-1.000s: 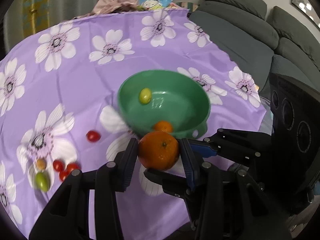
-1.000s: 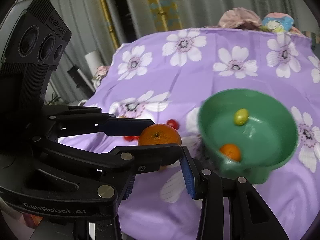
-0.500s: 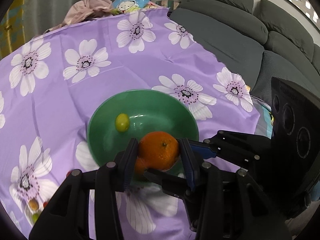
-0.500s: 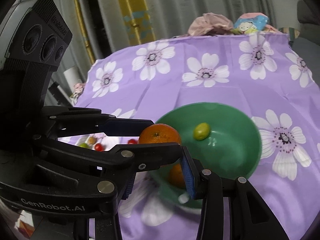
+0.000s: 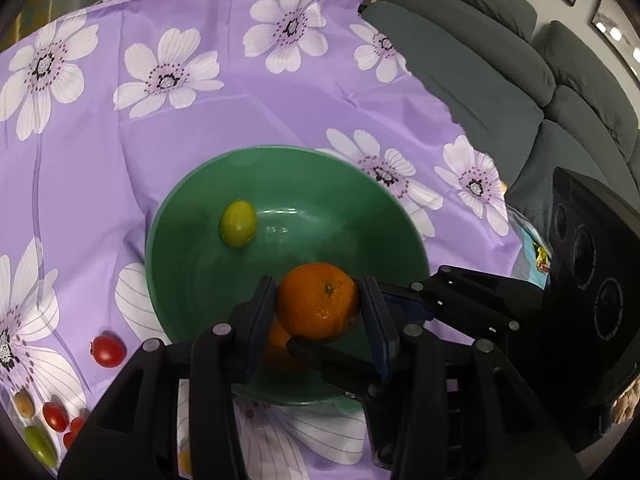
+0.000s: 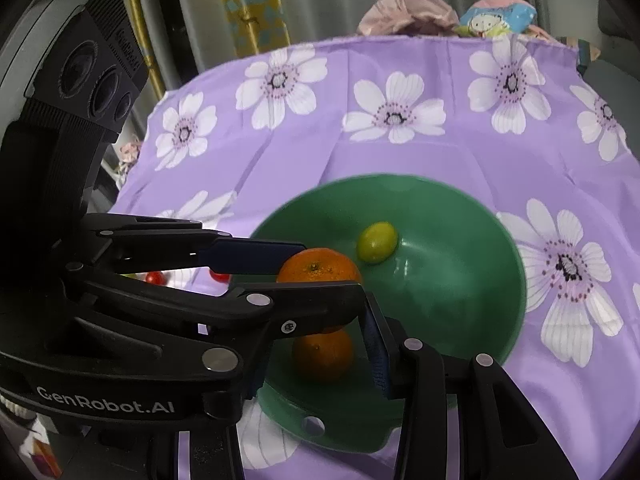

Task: Organize fruits
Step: 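Lower the orange into the green bowl and open the right tool, then withdraw the right tool from the bowl toward the cherry tomatoes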

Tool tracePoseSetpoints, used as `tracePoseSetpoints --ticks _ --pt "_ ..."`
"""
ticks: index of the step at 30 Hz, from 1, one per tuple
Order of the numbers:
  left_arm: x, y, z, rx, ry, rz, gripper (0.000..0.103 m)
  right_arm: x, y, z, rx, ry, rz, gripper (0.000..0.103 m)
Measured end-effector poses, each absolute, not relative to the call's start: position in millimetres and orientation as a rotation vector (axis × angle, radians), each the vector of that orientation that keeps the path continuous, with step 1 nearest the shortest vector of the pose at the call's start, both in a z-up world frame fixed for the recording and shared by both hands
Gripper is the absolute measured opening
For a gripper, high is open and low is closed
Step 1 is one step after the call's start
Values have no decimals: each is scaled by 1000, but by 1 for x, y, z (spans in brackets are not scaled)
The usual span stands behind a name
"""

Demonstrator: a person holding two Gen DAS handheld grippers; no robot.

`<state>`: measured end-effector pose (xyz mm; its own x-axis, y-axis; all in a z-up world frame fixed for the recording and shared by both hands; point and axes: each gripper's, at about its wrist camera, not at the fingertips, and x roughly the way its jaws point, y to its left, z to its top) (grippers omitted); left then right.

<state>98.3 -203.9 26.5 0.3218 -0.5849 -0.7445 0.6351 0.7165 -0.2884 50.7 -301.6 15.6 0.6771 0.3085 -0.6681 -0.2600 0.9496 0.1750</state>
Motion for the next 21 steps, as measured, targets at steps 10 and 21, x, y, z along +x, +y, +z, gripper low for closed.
tracePoseSetpoints --ticks 10,21 --pt "107 -199 17 1 993 -774 44 52 -300 9 71 799 285 44" --pt "91 -139 36 -84 919 -677 52 26 -333 23 144 758 215 43"
